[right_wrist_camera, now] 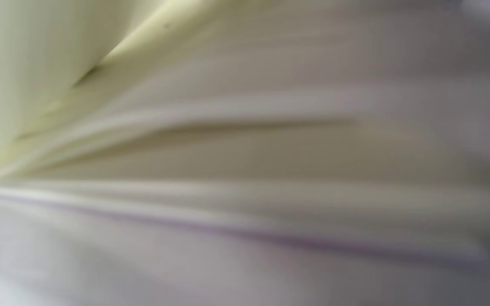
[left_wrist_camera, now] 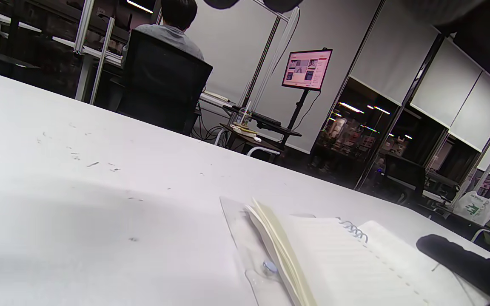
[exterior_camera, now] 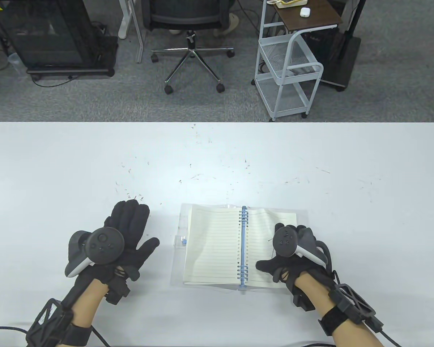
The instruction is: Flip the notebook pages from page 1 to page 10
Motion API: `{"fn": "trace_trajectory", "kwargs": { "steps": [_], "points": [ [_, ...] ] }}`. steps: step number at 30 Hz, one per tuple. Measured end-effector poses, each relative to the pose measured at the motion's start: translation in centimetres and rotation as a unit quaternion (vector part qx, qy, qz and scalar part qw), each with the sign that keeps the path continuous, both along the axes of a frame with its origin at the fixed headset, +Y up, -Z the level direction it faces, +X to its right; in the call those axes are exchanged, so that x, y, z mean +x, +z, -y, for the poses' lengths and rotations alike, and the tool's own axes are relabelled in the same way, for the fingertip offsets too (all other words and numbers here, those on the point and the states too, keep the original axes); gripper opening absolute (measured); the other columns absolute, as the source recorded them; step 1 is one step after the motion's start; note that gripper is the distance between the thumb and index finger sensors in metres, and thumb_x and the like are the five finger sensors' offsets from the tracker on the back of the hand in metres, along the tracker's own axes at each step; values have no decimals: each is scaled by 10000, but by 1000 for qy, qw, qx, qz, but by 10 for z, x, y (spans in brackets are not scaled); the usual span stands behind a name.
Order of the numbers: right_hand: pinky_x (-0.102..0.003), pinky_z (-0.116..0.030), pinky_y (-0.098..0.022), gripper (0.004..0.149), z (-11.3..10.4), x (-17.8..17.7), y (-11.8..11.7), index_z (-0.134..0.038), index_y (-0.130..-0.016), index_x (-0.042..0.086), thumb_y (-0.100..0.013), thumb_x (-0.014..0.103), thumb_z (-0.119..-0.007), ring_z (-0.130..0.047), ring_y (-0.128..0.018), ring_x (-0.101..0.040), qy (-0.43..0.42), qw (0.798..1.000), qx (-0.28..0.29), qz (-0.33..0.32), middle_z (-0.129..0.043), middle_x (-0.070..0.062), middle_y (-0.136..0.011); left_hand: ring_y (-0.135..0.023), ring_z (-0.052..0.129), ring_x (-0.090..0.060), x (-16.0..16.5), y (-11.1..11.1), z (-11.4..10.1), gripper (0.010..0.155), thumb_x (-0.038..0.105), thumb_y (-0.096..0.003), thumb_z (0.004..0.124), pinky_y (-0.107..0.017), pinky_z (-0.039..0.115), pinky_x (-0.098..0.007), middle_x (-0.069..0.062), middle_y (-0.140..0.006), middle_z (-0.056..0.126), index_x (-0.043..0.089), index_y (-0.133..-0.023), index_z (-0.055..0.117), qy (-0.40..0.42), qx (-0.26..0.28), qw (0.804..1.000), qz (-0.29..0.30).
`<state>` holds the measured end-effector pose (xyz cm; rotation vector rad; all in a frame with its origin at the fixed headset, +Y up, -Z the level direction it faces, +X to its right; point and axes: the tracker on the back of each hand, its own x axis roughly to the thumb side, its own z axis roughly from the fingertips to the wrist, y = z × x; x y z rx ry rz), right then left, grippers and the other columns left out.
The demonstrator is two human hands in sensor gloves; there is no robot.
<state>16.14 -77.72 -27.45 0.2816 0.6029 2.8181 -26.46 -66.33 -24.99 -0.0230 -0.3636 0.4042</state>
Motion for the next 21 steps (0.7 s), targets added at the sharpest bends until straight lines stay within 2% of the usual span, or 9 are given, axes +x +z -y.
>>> {"fn": "trace_trajectory", "kwargs": {
  "steps": [3, 9, 15, 18, 21],
  "points": [
    [-781, -243, -578, 1069, -6, -4, 1, -38, -939, 64, -452, 588, -832, -167, -898, -630, -16, 1000, 9, -1, -288, -307, -1042, -1136, 223, -482, 0, 0, 0, 867, 685, -453, 627, -735, 361, -715, -125, -1190, 274, 224, -1137, 360, 0, 0, 1000, 0],
    [-778, -349, -582, 1025, -23, -6, 4, -85, -949, 59, -454, 528, -851, -306, -882, -677, -113, 993, 18, 15, -375, -266, -1052, -1137, 225, -482, -1, -1, 0, 866, 685, -453, 628, -734, 364, -715, -123, -1190, 275, 223, -1137, 365, 2, -1, 1000, -3],
    [-736, -567, -568, 1007, -38, 2, 5, -87, -951, 66, -467, 541, -832, -632, -844, -650, -201, 979, 11, 41, -304, -305, -1037, -1136, 226, -483, -1, -1, 0, 866, 684, -454, 628, -735, 365, -714, -125, -1190, 276, 223, -1138, 365, 2, -2, 1000, -3],
    [-703, -615, -563, 1012, -44, 12, 2, -68, -940, 38, -476, 533, -818, -705, -826, -603, -241, 969, 1, 61, -222, -378, -990, -1136, 227, -483, -1, -1, 0, 865, 685, -453, 628, -735, 366, -713, -125, -1190, 276, 224, -1137, 365, 4, -4, 1000, -4],
    [-672, -649, -556, 995, -49, 28, -1, -87, -932, 2, -475, 490, -823, -759, -802, -547, -287, 951, 13, 117, -205, -432, -944, -1136, 226, -484, -1, -1, 0, 866, 685, -453, 627, -735, 365, -714, -124, -1190, 275, 224, -1137, 364, 4, -4, 1000, -4]
  ]
}}
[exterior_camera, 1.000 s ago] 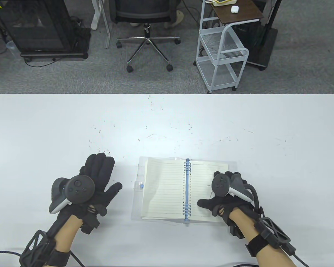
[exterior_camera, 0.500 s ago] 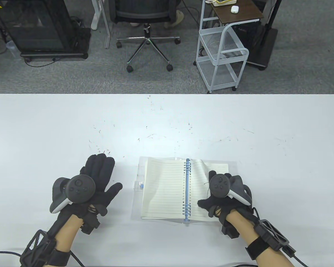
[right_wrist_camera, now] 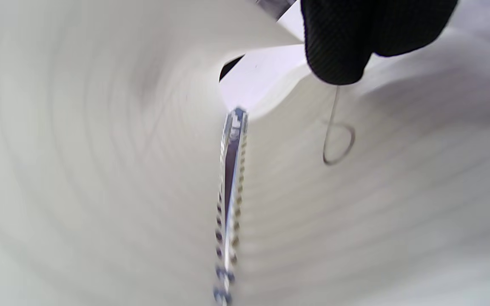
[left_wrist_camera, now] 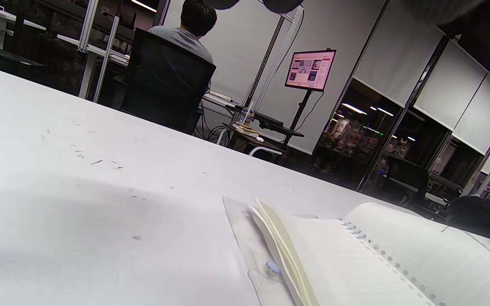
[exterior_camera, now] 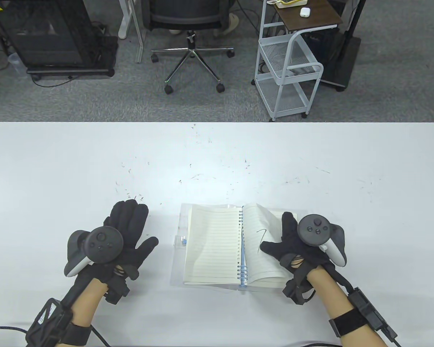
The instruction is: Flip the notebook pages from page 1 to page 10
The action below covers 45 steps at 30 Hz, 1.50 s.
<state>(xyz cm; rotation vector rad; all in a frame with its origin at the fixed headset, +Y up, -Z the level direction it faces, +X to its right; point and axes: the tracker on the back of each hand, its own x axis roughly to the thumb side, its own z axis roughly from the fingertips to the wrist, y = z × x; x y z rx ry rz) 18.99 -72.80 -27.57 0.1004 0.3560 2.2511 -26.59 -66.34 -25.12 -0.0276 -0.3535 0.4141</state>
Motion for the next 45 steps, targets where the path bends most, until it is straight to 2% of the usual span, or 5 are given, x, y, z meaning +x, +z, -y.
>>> {"fn": "trace_trajectory", "kwargs": {
  "steps": [5, 9, 14, 24, 45],
  "points": [
    [-598, -737, -525, 965, 1, 22, -1, -140, -920, -51, -461, 419, -848, -867, -739, -444, -99, 991, -20, 90, -275, -460, -911, -1136, 227, -483, 0, 0, 0, 867, 685, -453, 627, -735, 365, -714, -126, -1190, 274, 223, -1137, 363, 0, -1, 1000, 0],
    [-521, -824, -478, 935, 5, 28, 2, -205, -906, -89, -444, 378, -870, -972, -654, -335, -192, 968, -49, 155, -419, -449, -893, -1136, 228, -482, 0, 0, 0, 867, 685, -453, 628, -735, 366, -713, -124, -1190, 275, 222, -1137, 362, 0, -2, 1000, 0],
    [-453, -892, -419, 871, 8, 24, 5, -307, -901, -98, -430, 346, -890, -1058, -548, -239, -234, 951, -65, 189, -590, -400, -864, -1136, 227, -483, 0, -1, 0, 866, 684, -454, 628, -736, 365, -713, -124, -1190, 276, 224, -1137, 361, 0, -2, 1000, 0],
    [-371, -958, -304, 644, 3, -6, -6, -542, -879, -46, -441, 289, -876, -1138, -359, -126, -222, 962, -61, 147, -882, -244, -748, -1136, 229, -484, -2, -1, -1, 866, 684, -454, 627, -735, 367, -714, -126, -1190, 279, 223, -1137, 361, 3, 0, 1000, 0],
    [-360, -960, -288, 594, 3, -113, -42, -585, -868, -29, -435, 259, -873, -1139, -317, -105, -126, 991, -38, 37, -932, -198, -717, -1135, 237, -487, -2, 0, -2, 867, 685, -454, 627, -734, 371, -715, -128, -1190, 287, 221, -1137, 364, 7, 9, 1000, 8]
  ]
}}
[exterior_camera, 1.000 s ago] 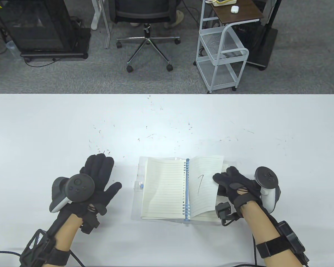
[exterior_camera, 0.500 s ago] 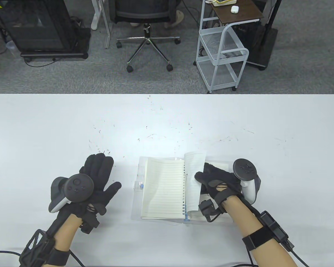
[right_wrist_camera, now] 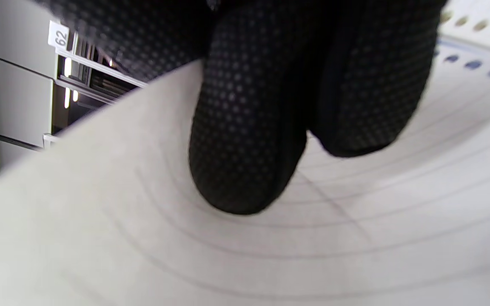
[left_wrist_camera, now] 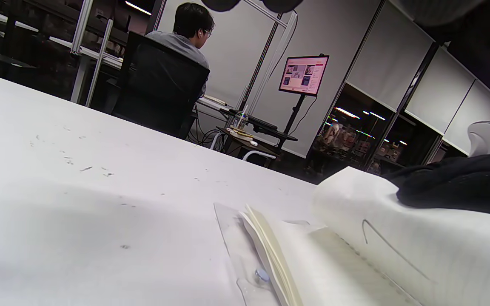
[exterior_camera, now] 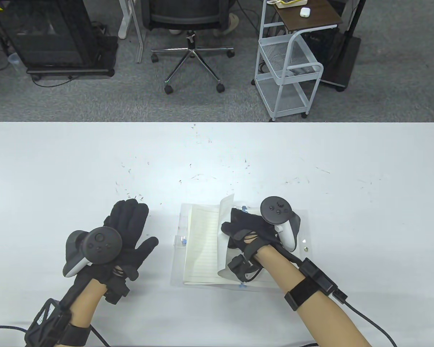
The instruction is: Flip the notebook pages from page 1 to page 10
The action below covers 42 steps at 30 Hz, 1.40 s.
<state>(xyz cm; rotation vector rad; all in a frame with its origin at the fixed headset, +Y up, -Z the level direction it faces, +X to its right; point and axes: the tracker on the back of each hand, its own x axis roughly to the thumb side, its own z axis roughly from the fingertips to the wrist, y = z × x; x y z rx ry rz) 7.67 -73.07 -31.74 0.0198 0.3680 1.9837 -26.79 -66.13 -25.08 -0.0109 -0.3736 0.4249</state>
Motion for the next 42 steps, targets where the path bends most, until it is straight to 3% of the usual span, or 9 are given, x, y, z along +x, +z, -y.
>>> {"fn": "trace_trajectory", "kwargs": {
  "steps": [13, 18, 25, 30, 36, 39, 42],
  "points": [
    [-367, -958, -288, 596, 25, -42, -13, -592, -866, -31, -432, 264, -875, -1140, -319, -115, 113, 993, -12, -45, -924, -218, -720, -1136, 238, -487, 0, 0, 0, 866, 685, -454, 627, -734, 373, -714, -129, -1191, 289, 222, -1137, 365, 1, 4, 1000, 4],
    [-386, -946, -325, 643, 31, -54, -12, -547, -889, -27, -457, 340, -852, -1133, -383, -148, 132, 986, -35, -92, -850, -240, -782, -1136, 240, -486, 0, 0, 0, 865, 685, -454, 628, -734, 373, -713, -129, -1190, 290, 222, -1137, 367, 2, 5, 1000, 4],
    [-434, -923, -341, 702, 26, -49, -8, -492, -906, -39, -476, 410, -819, -1117, -425, -218, 101, 988, -42, -108, -790, -290, -818, -1136, 239, -486, 1, 1, 1, 865, 685, -454, 627, -734, 373, -713, -127, -1191, 290, 222, -1137, 367, -1, 4, 1000, 4],
    [-508, -870, -391, 768, 5, -15, 3, -416, -936, -24, -484, 465, -798, -1067, -514, -312, 90, 992, 9, -90, -713, -315, -877, -1137, 239, -485, 1, 1, 0, 865, 685, -454, 627, -734, 373, -713, -130, -1190, 290, 222, -1137, 367, -1, 6, 1000, 3],
    [-659, -687, -516, 902, -7, 44, 17, -225, -977, 25, -499, 560, -772, -732, -804, -554, 190, 976, 65, -88, -416, -376, -992, -1136, 239, -487, 2, 1, 2, 864, 686, -454, 626, -735, 373, -713, -127, -1191, 289, 225, -1137, 364, -3, 7, 1000, 5],
    [-723, -547, -567, 950, 3, 67, 23, -168, -986, 59, -497, 625, -755, -512, -875, -636, 288, 951, 62, -93, -305, -374, -1021, -1137, 239, -486, 2, 0, 4, 866, 686, -455, 626, -734, 374, -713, -128, -1191, 290, 222, -1138, 363, -6, 3, 1000, 4],
    [-784, -352, -596, 991, 18, 82, 23, -90, -995, 131, -492, 763, -663, -257, -914, -677, 369, 918, 32, -140, -166, -375, -1030, -1136, 241, -487, 2, 0, 6, 867, 685, -454, 627, -735, 374, -713, -128, -1191, 292, 221, -1137, 364, -7, -1, 1000, 2]
  ]
}}
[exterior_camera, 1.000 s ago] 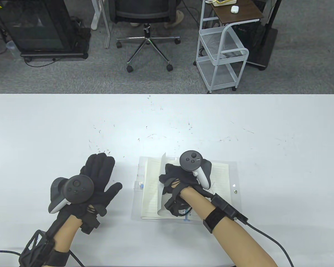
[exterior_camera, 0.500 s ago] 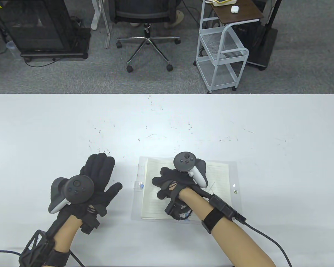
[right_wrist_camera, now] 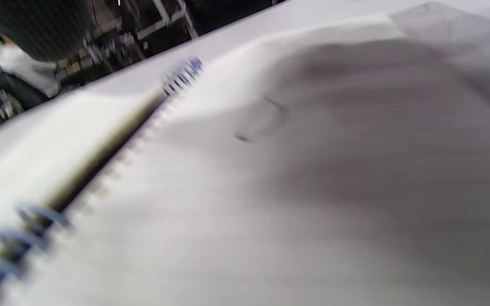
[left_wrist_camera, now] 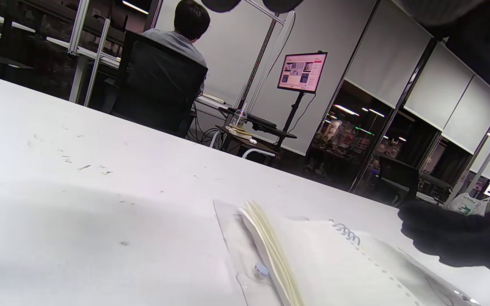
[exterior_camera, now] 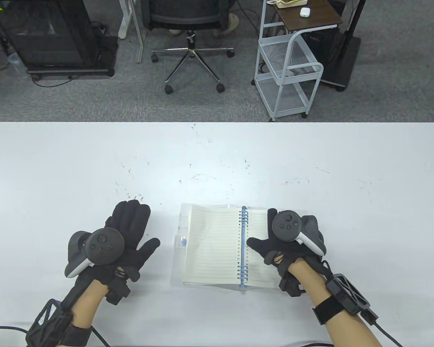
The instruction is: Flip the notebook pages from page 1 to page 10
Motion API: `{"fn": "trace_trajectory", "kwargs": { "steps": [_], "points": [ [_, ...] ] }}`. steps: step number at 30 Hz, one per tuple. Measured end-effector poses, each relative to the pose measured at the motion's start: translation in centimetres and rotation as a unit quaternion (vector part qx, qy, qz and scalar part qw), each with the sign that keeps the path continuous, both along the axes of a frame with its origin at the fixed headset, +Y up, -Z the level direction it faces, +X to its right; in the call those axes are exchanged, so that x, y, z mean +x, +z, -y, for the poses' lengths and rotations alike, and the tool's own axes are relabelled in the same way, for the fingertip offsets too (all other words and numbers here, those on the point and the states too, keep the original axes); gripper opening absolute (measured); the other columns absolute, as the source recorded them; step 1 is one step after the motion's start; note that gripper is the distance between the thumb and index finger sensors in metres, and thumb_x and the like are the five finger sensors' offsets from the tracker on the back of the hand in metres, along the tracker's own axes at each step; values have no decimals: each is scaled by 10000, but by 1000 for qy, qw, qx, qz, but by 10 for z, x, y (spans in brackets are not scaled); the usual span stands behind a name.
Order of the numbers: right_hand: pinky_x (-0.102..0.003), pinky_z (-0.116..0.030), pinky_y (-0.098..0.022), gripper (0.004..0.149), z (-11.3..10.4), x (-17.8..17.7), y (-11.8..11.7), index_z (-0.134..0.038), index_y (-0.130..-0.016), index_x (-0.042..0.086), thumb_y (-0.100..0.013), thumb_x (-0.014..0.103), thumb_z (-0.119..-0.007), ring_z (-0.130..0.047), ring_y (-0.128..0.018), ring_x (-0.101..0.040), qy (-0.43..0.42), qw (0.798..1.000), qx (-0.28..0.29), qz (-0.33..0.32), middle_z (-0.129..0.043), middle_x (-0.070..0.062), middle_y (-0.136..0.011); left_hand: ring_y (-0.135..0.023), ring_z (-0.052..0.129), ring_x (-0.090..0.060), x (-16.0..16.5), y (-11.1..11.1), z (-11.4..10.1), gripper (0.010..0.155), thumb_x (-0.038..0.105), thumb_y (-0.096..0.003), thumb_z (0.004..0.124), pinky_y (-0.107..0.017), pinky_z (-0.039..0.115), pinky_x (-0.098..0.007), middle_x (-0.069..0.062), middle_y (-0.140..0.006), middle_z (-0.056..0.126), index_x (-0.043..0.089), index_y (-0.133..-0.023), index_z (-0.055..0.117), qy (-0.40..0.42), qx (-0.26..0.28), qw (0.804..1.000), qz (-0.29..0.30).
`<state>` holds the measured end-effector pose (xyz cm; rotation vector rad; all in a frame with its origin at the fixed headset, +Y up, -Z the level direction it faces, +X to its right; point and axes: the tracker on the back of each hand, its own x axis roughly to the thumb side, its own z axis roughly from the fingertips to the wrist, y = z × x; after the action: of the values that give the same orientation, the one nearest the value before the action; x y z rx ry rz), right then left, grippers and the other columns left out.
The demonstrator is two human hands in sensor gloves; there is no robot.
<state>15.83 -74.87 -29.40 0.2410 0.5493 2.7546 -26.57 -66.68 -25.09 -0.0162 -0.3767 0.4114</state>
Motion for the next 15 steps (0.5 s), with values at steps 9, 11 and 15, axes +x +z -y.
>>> {"fn": "trace_trajectory", "kwargs": {
  "steps": [9, 11, 15],
  "points": [
    [-818, -203, -570, 1077, 33, 9, -1, 32, -943, 122, -459, 832, -617, -27, -839, -697, 69, 996, -54, -13, -32, -423, -949, -1136, 240, -487, 2, -1, 4, 864, 686, -455, 625, -734, 375, -713, -129, -1191, 291, 225, -1137, 363, -6, -12, 1000, -1],
    [-820, -201, -569, 1091, 37, 7, -1, 48, -929, 105, -454, 833, -613, -26, -827, -706, 91, 993, -67, -15, -22, -434, -931, -1136, 240, -486, 2, -2, 5, 866, 686, -454, 625, -734, 375, -713, -129, -1190, 291, 223, -1137, 362, -7, -15, 1000, -2],
    [-820, -207, -562, 1100, 37, 6, 0, 41, -925, 87, -452, 808, -643, -47, -823, -710, 72, 996, -53, 0, -45, -440, -927, -1135, 241, -486, 3, -2, 5, 865, 686, -455, 625, -735, 376, -712, -127, -1190, 292, 224, -1136, 362, -8, -19, 1000, -2]
  ]
}}
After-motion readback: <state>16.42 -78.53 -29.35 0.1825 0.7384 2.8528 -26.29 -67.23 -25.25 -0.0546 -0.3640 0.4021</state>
